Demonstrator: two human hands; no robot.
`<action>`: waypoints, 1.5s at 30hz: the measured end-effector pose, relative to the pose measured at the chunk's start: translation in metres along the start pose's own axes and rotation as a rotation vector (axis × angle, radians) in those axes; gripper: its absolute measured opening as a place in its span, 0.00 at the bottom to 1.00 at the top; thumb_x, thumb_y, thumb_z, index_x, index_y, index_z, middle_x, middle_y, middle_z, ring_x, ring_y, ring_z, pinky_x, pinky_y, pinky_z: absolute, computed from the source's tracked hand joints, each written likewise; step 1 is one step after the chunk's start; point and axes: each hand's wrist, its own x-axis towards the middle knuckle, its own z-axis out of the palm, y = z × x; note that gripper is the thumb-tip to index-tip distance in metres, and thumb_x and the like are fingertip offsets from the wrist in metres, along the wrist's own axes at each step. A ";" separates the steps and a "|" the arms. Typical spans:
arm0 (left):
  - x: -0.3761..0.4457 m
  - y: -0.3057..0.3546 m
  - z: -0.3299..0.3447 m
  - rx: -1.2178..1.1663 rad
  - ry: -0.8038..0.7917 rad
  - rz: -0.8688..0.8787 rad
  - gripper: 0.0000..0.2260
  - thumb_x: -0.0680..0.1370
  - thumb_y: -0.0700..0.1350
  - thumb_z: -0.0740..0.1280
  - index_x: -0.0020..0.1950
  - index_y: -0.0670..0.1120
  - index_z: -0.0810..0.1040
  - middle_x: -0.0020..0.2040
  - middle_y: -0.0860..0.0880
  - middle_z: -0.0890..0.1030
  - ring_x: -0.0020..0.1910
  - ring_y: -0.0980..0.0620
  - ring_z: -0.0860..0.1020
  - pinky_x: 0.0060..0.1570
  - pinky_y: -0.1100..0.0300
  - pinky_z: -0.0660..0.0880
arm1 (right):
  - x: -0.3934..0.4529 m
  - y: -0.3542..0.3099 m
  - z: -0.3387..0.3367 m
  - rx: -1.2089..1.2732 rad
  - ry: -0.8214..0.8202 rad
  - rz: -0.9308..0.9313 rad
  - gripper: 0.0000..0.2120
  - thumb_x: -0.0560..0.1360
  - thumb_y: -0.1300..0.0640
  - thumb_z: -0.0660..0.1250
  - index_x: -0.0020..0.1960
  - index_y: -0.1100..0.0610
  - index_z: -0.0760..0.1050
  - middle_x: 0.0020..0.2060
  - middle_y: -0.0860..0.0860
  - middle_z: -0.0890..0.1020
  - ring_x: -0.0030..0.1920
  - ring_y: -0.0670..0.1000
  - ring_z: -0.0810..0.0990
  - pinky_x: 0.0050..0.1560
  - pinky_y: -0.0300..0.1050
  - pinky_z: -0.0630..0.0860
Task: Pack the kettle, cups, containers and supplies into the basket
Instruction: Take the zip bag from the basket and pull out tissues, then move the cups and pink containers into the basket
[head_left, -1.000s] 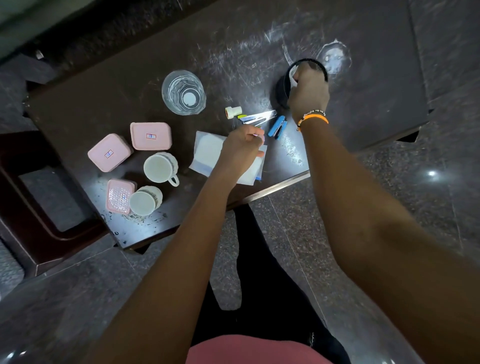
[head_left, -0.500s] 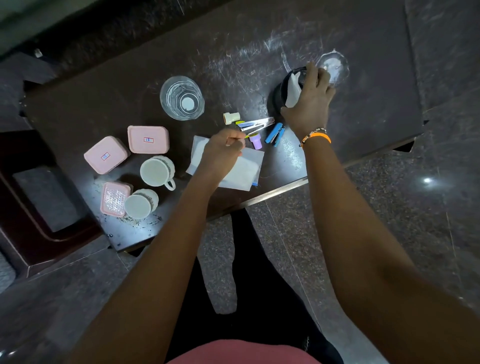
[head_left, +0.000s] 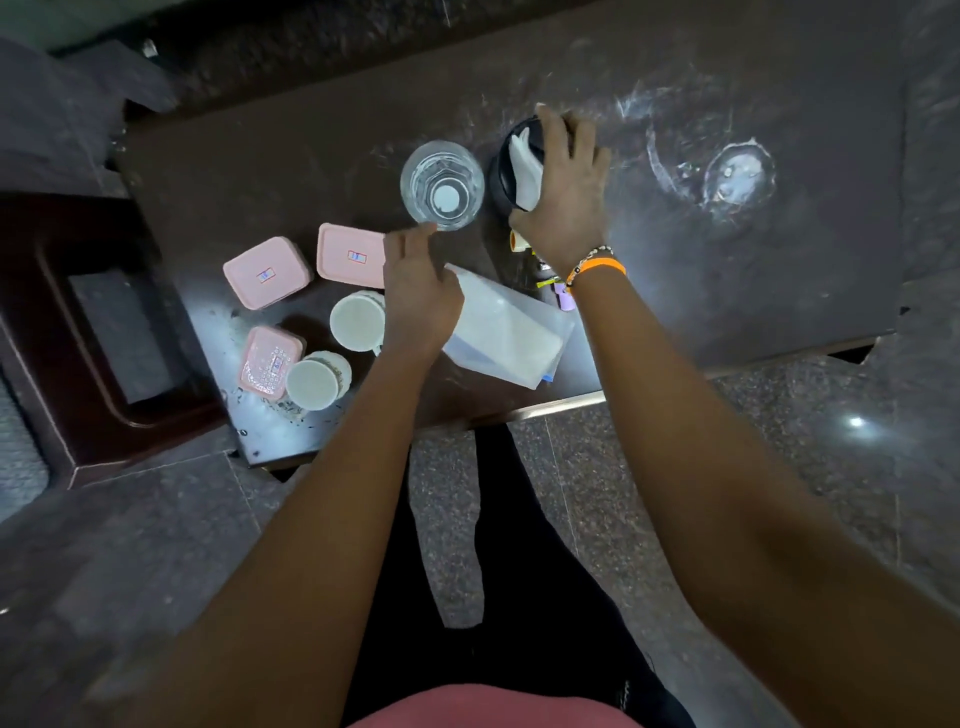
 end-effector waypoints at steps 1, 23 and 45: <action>0.002 -0.001 -0.001 0.013 0.000 0.007 0.21 0.76 0.35 0.62 0.69 0.41 0.66 0.68 0.41 0.66 0.65 0.44 0.69 0.64 0.61 0.63 | 0.002 -0.004 0.003 -0.011 -0.010 -0.009 0.41 0.65 0.59 0.70 0.74 0.53 0.56 0.71 0.56 0.62 0.66 0.61 0.65 0.63 0.53 0.70; 0.004 -0.035 -0.017 -0.011 -0.163 0.039 0.22 0.78 0.38 0.61 0.71 0.46 0.65 0.71 0.46 0.68 0.69 0.46 0.67 0.69 0.55 0.64 | 0.013 -0.017 0.013 -0.089 -0.047 0.069 0.42 0.67 0.61 0.70 0.75 0.54 0.53 0.75 0.57 0.56 0.70 0.64 0.60 0.66 0.57 0.69; -0.078 -0.202 -0.058 -0.259 0.103 -0.550 0.09 0.75 0.37 0.61 0.53 0.39 0.77 0.56 0.41 0.79 0.57 0.45 0.76 0.53 0.62 0.68 | -0.144 -0.124 0.122 0.170 -0.326 -0.042 0.09 0.70 0.65 0.64 0.50 0.64 0.75 0.51 0.61 0.78 0.51 0.60 0.76 0.53 0.47 0.72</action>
